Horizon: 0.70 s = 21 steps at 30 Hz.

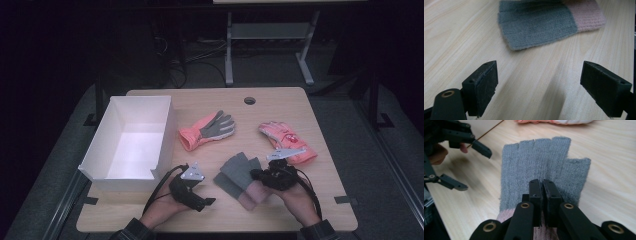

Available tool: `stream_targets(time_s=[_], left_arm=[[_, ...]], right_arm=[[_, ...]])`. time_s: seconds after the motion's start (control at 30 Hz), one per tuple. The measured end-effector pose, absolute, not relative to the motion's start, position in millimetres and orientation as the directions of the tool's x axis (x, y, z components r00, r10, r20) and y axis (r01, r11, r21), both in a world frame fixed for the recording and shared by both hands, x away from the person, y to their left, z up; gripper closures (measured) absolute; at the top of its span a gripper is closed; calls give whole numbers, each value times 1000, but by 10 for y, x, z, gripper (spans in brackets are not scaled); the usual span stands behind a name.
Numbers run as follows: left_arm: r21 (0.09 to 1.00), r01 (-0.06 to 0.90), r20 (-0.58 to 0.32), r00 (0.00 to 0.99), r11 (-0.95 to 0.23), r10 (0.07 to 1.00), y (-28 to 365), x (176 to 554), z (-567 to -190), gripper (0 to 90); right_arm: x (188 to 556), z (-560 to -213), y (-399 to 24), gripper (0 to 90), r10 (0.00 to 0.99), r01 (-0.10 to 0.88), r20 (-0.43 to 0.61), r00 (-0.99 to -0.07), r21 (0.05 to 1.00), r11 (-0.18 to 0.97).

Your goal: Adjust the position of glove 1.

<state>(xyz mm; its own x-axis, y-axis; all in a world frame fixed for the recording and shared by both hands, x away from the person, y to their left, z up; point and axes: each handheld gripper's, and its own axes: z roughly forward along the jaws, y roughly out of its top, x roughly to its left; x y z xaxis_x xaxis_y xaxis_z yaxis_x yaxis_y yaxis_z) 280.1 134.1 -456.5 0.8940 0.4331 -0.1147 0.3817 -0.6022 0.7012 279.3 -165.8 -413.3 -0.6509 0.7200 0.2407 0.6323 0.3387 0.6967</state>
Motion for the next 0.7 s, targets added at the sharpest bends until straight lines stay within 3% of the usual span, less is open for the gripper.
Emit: stream_targets(time_s=[0.7], left_arm=[[688, 366, -100, 903, -627, 417, 1346, 2811, -4563, 142]], right_arm=[[2784, -4313, -1450, 862, 717, 659, 243, -653, 650, 379]])
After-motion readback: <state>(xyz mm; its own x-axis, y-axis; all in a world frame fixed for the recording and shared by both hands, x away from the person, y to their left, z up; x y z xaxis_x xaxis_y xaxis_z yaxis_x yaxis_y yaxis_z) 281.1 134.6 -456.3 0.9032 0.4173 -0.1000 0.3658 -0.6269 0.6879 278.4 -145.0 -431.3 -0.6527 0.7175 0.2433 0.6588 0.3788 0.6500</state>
